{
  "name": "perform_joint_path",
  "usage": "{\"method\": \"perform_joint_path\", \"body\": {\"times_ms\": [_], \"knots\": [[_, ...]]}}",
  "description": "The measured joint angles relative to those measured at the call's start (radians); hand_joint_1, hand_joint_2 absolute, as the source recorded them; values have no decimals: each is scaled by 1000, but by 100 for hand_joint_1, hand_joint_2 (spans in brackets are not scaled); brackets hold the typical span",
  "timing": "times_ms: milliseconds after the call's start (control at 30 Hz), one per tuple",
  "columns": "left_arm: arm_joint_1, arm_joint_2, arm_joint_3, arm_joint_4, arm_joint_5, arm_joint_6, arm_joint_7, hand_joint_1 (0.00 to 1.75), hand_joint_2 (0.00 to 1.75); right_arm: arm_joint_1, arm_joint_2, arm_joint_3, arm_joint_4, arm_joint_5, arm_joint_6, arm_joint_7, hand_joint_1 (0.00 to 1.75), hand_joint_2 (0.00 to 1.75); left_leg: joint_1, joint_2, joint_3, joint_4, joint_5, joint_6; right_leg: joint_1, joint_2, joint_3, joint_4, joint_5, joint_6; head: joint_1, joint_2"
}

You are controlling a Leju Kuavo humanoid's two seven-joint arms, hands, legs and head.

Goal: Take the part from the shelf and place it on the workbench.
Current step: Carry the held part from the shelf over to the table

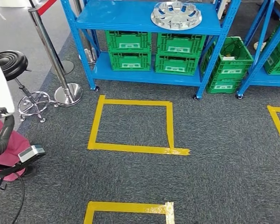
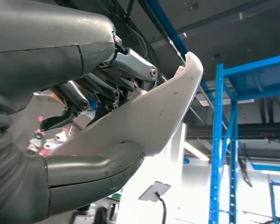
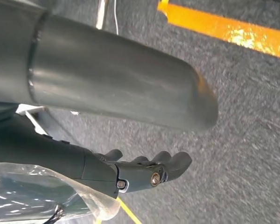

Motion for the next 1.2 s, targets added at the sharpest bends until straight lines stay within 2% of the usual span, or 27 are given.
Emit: {"method": "perform_joint_path", "body": {"times_ms": [67,100,133,167,233,300,333,367,400,433,467,533,567,600,667,700,733,800,833,867,900,933,967,1033,1100,1167,1200], "knots": [[-6,-1,-1,1,1,0,0,175,175,5,5,-4,-8,4,4,3,0,0,0,-18,-19,25,-5,-19,-6,33,29,-50,5,-11,1,0],[-8,-1,-1,2,2,0,-1,175,175,9,7,-5,-13,6,6,5,0,0,0,-27,-26,29,-2,-26,-4,32,28,-43,-1,-24,1,0],[-10,-1,-1,3,2,0,-2,175,175,13,7,-7,-18,7,8,6,0,0,2,-37,-30,29,2,-31,-4,18,26,-37,1,-38,-2,0],[-11,0,-1,4,2,-1,-3,175,175,17,7,-9,-24,9,9,8,0,0,3,-33,-35,31,3,-34,-2,6,26,-34,3,-47,-5,0],[-16,0,-2,6,2,-1,-4,175,175,21,7,-14,-34,12,11,9,0,0,0,4,-59,84,-31,-33,3,-20,21,-33,10,-64,-11,0],[-22,-1,-3,7,3,-1,-4,175,175,24,7,-18,-41,15,15,10,0,0,-7,43,-113,218,-106,-25,13,-47,14,-34,14,-75,-16,0],[-24,-2,-4,8,3,-1,-5,175,175,25,7,-20,-43,17,17,11,0,0,-10,47,-138,287,-139,-22,19,-61,11,-33,15,-78,-16,0],[-24,-2,-6,10,3,-1,-5,175,175,27,7,-21,-45,17,19,12,0,0,-13,47,-152,333,-157,-17,24,-75,8,-33,15,-80,-16,0],[-24,-2,-7,11,3,-1,-5,175,175,28,7,-22,-46,18,19,12,0,0,-17,48,-146,339,-155,-10,30,-89,7,-33,15,-81,-16,0],[-24,-2,-9,12,3,-1,-5,175,175,29,7,-23,-48,18,20,13,0,0,-22,51,-121,306,-136,-1,34,-102,7,-33,15,-82,-16,0],[-24,-2,-10,13,3,-1,-5,175,175,29,7,-23,-50,19,20,13,0,0,-29,63,-80,242,-108,10,37,-114,9,-33,15,-83,-16,0],[-27,-2,-10,13,3,-1,-5,175,175,29,7,-24,-54,20,20,13,0,0,-47,106,-11,119,-77,31,44,-138,10,-33,13,-82,-15,0],[-29,-2,-11,13,3,-1,-5,175,175,29,8,-25,-56,20,20,14,0,0,-54,121,5,85,-73,38,47,-149,11,-33,13,-80,-15,0],[-30,-2,-11,14,3,-1,-5,175,175,29,8,-25,-57,21,20,14,0,0,-59,123,7,74,-77,41,48,-162,11,-35,13,-76,-15,0],[-30,-2,-12,16,3,0,-6,175,175,28,8,-27,-60,26,21,14,0,0,-58,100,4,64,-69,46,47,-176,12,-37,10,-67,-15,0],[-31,-2,-12,16,3,0,-7,175,175,27,8,-29,-63,32,22,14,0,0,-55,89,4,58,-64,50,46,-160,10,-30,2,-62,-15,0],[-34,-2,-13,17,3,0,-8,175,175,27,9,-33,-66,40,25,14,0,0,-52,79,5,53,-59,55,45,-132,-1,-6,-16,-58,-14,0],[-37,-5,-19,19,3,0,-10,175,175,32,11,-43,-72,62,38,16,0,0,-49,58,2,48,-53,62,42,-68,-53,106,-77,-52,-12,0],[-37,-7,-23,19,3,0,-11,175,175,38,13,-49,-76,75,46,17,0,0,-49,45,-1,49,-51,64,42,-54,-86,174,-105,-51,-11,0],[-35,-9,-27,20,3,0,-11,175,175,45,14,-56,-80,88,53,19,0,0,-50,32,-3,49,-50,65,42,-49,-112,224,-119,-50,-11,0],[-33,-11,-30,20,2,-1,-11,175,175,52,16,-64,-86,101,61,21,0,0,-50,19,-3,50,-49,65,42,-47,-121,240,-114,-50,-11,0],[-31,-13,-33,21,1,-1,-11,175,175,59,19,-72,-93,116,70,21,0,0,-50,4,-3,50,-49,64,42,-44,-110,213,-87,-51,-10,0],[-28,-13,-36,21,0,-1,-10,175,175,64,22,-81,-101,134,79,21,0,0,-50,-10,-2,51,-48,63,42,-35,-82,152,-47,-54,-10,0],[-23,-15,-40,21,-4,-1,-9,175,175,75,33,-104,-119,175,105,21,0,0,-51,-35,-5,56,-48,58,36,20,-19,14,10,-60,-11,0],[-14,-17,-42,20,-8,0,-8,175,175,87,50,-131,-139,219,133,18,0,0,-48,-59,-15,57,-44,45,32,55,11,-44,18,-65,-12,0],[-1,-18,-41,20,-10,1,-8,175,175,100,73,-164,-158,265,158,11,0,0,-45,-82,-23,55,-37,31,31,32,18,-51,21,-71,-11,0],[6,-17,-40,19,-11,2,-8,175,175,103,83,-181,-166,283,167,6,0,0,-46,-75,-27,60,-40,26,29,18,20,-56,24,-75,-13,0]]}}
